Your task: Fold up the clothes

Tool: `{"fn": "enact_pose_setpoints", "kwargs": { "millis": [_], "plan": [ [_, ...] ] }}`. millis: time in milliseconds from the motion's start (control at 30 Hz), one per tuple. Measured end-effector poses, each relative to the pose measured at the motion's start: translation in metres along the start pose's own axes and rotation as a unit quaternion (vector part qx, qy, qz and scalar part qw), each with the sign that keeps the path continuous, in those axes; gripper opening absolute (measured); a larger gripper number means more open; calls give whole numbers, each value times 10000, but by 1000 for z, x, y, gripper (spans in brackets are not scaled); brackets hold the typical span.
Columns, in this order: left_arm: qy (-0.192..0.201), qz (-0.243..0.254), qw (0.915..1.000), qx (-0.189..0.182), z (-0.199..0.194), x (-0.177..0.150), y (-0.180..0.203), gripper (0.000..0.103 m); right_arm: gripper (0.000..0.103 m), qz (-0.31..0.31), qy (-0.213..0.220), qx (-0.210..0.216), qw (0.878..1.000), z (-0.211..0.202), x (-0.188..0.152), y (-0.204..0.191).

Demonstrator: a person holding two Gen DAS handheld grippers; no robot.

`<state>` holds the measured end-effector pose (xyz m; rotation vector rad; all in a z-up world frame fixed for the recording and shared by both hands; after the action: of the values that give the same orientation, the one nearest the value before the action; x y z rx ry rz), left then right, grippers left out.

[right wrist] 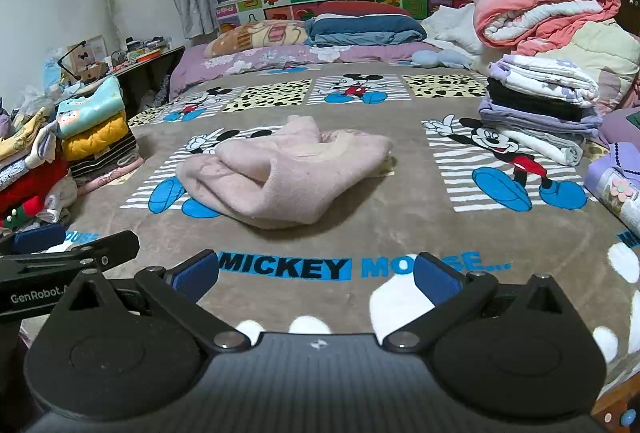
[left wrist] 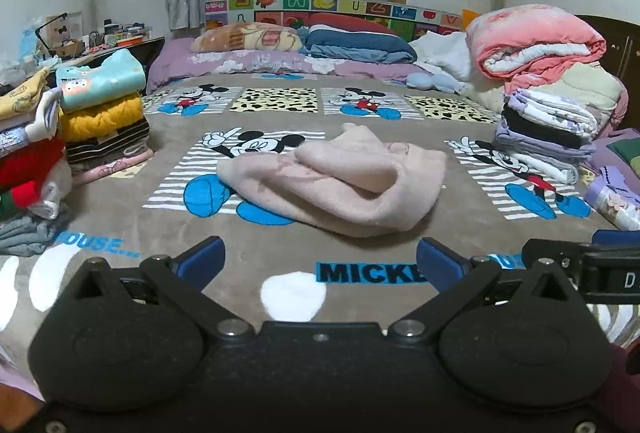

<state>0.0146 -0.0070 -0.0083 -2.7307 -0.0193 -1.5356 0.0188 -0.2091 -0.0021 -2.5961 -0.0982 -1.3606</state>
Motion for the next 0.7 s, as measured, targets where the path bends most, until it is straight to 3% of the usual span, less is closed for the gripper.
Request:
{"fn": "enact_pose_setpoints", "kwargs": {
  "millis": [167, 700],
  "plan": [
    [85, -184, 9996, -176, -4, -1, -7, 103, 103, 31, -9, 29, 10000, -1, 1, 0],
    [48, -255, 9994, -211, -2, -4, -10, 103, 103, -18, 12, 85, 10000, -2, -2, -2]
  ]
}}
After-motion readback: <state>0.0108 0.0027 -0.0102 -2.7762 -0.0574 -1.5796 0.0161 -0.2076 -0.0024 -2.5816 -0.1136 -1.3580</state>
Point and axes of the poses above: each gripper's, at about its wrist camera, not at the fingertips, and z roughly the way its jaws point, y to its right, x to its top, the point moved 1 cm from there along z, roughly the way its jaws point, and after that the axes turned 1 degree about -z, right-handed, at the moved point
